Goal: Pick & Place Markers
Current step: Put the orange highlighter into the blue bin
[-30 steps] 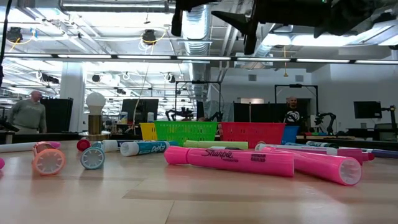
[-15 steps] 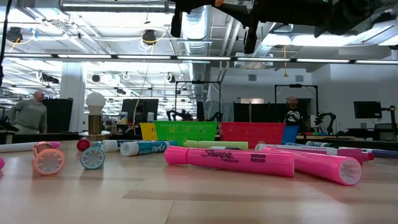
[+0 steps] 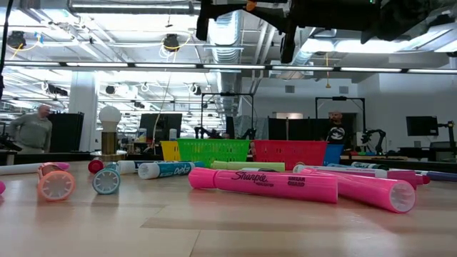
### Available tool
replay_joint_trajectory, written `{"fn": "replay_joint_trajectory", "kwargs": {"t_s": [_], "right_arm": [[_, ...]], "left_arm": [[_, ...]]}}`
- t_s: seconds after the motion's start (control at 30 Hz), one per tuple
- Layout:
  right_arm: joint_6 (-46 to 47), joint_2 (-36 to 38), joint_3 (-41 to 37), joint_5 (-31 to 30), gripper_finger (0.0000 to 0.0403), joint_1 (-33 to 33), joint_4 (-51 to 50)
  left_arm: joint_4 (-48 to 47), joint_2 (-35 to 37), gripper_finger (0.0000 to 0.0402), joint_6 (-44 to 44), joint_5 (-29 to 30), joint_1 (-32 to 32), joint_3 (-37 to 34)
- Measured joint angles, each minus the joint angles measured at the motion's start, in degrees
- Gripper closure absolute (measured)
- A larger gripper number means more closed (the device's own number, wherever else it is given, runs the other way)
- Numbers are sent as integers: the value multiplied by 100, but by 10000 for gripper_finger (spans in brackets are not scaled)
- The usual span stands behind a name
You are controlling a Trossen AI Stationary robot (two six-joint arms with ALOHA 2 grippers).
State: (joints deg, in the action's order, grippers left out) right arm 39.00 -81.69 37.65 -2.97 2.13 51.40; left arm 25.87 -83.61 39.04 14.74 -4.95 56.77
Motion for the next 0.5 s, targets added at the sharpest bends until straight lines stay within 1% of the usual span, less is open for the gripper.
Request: {"fn": "replay_joint_trajectory", "kwargs": {"t_s": [0.13, 0.23, 0.3, 0.5], "right_arm": [[0, 0, 0, -3, 369, 7, 2], [2, 0, 0, 0, 369, 9, 16], [2, -2, 0, 1, 369, 9, 35], [2, -2, 0, 5, 369, 47, 46]], "left_arm": [[-67, 190, 195, -513, -70, 2, 0], [-273, 452, 181, -910, -139, 0, 0], [-639, 693, 177, -1034, -142, 2, 2], [-1851, 1399, 178, -1051, -124, 0, 1]]}}
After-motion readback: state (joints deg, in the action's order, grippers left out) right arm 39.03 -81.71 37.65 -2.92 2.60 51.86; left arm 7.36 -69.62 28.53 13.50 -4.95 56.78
